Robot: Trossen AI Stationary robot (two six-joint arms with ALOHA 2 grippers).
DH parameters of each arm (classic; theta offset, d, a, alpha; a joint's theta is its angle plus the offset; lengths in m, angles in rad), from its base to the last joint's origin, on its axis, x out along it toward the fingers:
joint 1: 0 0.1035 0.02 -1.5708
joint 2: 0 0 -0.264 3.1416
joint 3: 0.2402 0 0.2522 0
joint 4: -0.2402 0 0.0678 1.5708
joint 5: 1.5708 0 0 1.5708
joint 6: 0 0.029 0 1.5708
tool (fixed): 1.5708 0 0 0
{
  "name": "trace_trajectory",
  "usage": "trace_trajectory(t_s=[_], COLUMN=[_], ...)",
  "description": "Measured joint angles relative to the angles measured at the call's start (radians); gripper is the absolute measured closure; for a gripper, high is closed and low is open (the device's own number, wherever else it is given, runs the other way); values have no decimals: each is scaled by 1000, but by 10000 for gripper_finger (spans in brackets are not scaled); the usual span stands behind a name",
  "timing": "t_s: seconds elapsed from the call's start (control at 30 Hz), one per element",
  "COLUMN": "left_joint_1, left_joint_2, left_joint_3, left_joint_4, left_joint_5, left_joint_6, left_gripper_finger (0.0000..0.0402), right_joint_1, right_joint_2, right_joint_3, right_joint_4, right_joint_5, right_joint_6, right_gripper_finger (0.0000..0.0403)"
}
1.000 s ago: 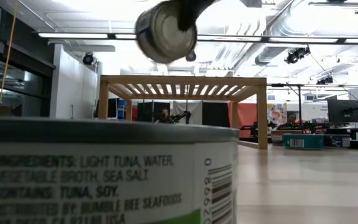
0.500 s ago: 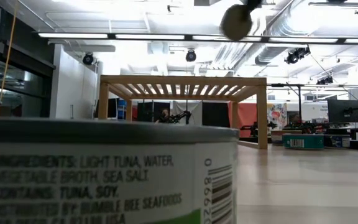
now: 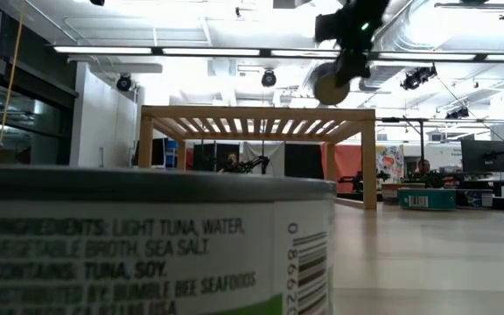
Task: Stack canned seafood by type on shelf
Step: Put the blue-pink tuna can on the shelf
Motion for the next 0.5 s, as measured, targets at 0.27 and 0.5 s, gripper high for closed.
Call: trace_trajectory(t_s=[0.27,0.5], left_joint_1=[0,0], left_joint_2=[0,0], left_joint_3=[0,0], left_joint_4=[0,0], left_joint_5=[0,0], left_joint_6=[-12,-12], left_gripper_finger=[401,401], right_joint_1=[-147,-171], right_joint_2=[116,134], right_joint_3=[28,28], right_joint_4=[91,120], right_joint_5=[-6,-80], right_joint_6=[-147,-157], right_gripper_finger=[239,239])
